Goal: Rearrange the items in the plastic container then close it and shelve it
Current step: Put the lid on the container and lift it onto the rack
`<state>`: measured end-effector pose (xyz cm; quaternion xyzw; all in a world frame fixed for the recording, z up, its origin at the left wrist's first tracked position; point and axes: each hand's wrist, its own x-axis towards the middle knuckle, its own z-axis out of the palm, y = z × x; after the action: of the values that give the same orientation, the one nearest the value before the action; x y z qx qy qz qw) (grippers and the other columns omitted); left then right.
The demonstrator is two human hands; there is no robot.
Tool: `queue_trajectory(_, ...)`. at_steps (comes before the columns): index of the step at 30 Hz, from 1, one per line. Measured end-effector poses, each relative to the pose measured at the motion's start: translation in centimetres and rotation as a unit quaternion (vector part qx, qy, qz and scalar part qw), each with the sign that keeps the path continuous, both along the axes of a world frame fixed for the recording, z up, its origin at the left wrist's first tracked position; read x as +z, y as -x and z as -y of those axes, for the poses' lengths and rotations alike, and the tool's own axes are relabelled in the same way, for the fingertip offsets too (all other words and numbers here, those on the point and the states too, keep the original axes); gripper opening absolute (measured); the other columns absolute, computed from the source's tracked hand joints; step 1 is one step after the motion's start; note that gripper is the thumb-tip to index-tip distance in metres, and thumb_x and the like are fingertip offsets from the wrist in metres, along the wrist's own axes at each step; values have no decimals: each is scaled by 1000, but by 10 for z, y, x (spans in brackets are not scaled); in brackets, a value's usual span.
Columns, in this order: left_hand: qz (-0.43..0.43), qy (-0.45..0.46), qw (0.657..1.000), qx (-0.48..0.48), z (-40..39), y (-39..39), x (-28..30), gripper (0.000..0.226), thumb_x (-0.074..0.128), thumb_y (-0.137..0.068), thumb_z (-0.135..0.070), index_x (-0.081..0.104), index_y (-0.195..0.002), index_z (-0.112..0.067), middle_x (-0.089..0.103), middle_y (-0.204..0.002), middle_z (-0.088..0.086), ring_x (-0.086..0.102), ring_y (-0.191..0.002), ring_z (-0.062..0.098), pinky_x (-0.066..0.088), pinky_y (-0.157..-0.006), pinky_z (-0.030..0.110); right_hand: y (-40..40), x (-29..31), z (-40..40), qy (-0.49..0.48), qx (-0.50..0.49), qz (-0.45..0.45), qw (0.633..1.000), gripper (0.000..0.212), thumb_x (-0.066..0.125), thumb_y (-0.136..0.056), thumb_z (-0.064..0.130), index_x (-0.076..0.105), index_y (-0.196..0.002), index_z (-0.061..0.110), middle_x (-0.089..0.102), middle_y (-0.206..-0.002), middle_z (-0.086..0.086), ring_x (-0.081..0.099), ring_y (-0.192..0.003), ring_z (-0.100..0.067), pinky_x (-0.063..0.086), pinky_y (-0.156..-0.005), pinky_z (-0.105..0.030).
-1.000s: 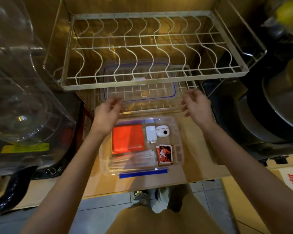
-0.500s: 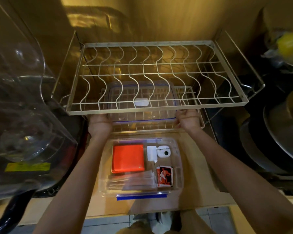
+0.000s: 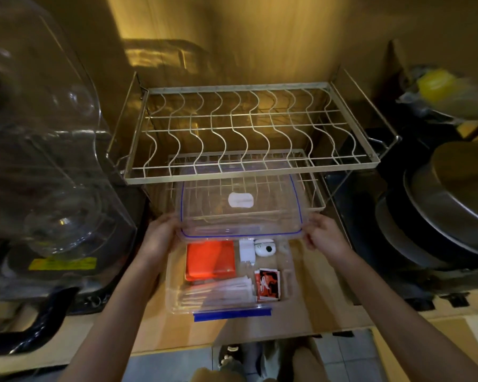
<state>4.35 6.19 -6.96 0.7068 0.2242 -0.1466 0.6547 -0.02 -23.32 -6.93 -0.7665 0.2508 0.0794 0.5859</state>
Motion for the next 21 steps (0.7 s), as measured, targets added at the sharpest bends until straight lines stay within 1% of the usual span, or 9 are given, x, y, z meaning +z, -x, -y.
queue_trajectory(3, -49, 72, 996, -35, 4, 21, 2, 34, 38, -92, -28, 66, -85, -11, 74, -62, 5, 62, -67, 23, 48, -68, 33, 23, -9, 5, 25, -13, -15, 999, 19, 41, -91, -7, 57, -101, -3, 49, -51, -3, 43, -41, -14, 34, -37, -19)
queue_trajectory(5, -88, 68, 991, -78, 6, 33, 3, 49, 25, -96, -41, 64, -80, -14, 70, -53, 2, 58, -68, 27, 46, -65, 34, 39, -11, 8, 36, -3, -2, 999, 19, 40, -91, -9, 54, -91, 3, 52, -46, 0, 42, -35, -11, 34, -36, -22)
queue_trajectory(8, -114, 47, 982, -144, 1, 52, -5, 68, 19, -90, -61, 63, -86, -9, 70, -59, 8, 58, -67, 30, 48, -60, 34, 60, -11, 12, 49, 22, 31, 998, 20, 41, -94, -5, 52, -90, 12, 60, -63, 4, 49, -44, -12, 40, -43, -25)
queue_trajectory(11, -139, 90, 974, -156, -9, 61, -18, 92, 32, -67, -83, 63, -97, -2, 70, -77, 16, 63, -73, 31, 53, -63, 36, 76, -5, 13, 124, 70, 75, 987, 16, 42, -96, 6, 53, -102, 17, 63, -83, 5, 56, -65, -12, 46, -60, -30)
queue_trajectory(14, -210, 198, 952, -99, -14, 62, -20, 81, 24, -82, -70, 57, -93, 3, 66, -76, 24, 56, -77, 33, 46, -71, 39, 88, 12, 5, 188, 88, 146, 967, 18, 41, -97, 11, 50, -113, 17, 60, -91, 8, 55, -72, 0, 46, -68, -23)
queue_trajectory(17, -245, 315, 914, -75, -20, 68, -8, 67, 33, -85, -55, 48, -118, 1, 56, -110, 30, 55, -101, 38, 55, -78, 45, 95, 28, -4, 210, 71, 209, 953, 25, 42, -97, 12, 48, -120, 20, 59, -97, 13, 57, -81, 6, 45, -69, -12)
queue_trajectory(19, -206, 375, 901, -67, -21, 71, 3, 59, 54, -82, -42, 50, -122, 2, 58, -119, 29, 56, -109, 41, 59, -75, 46, 96, 34, -8, 229, 70, 247, 939, 24, 42, -97, 12, 49, -120, 18, 59, -96, 15, 57, -85, 7, 44, -70, -11)
queue_trajectory(20, -167, 391, 902, -71, -22, 71, 7, 60, 72, -70, -31, 54, -116, 2, 63, -113, 30, 63, -102, 42, 61, -70, 43, 96, 36, -10, 242, 68, 263, 931, 23, 43, -97, 11, 50, -118, 16, 57, -93, 17, 56, -84, 7, 43, -70, -11)
queue_trajectory(21, -140, 397, 904, -71, -25, 70, 6, 72, 88, -47, -18, 57, -109, 5, 67, -103, 31, 68, -90, 41, 62, -64, 39, 94, 37, -11, 254, 65, 280, 924, 21, 44, -97, 10, 51, -117, 14, 56, -92, 18, 56, -84, 6, 44, -71, -12)
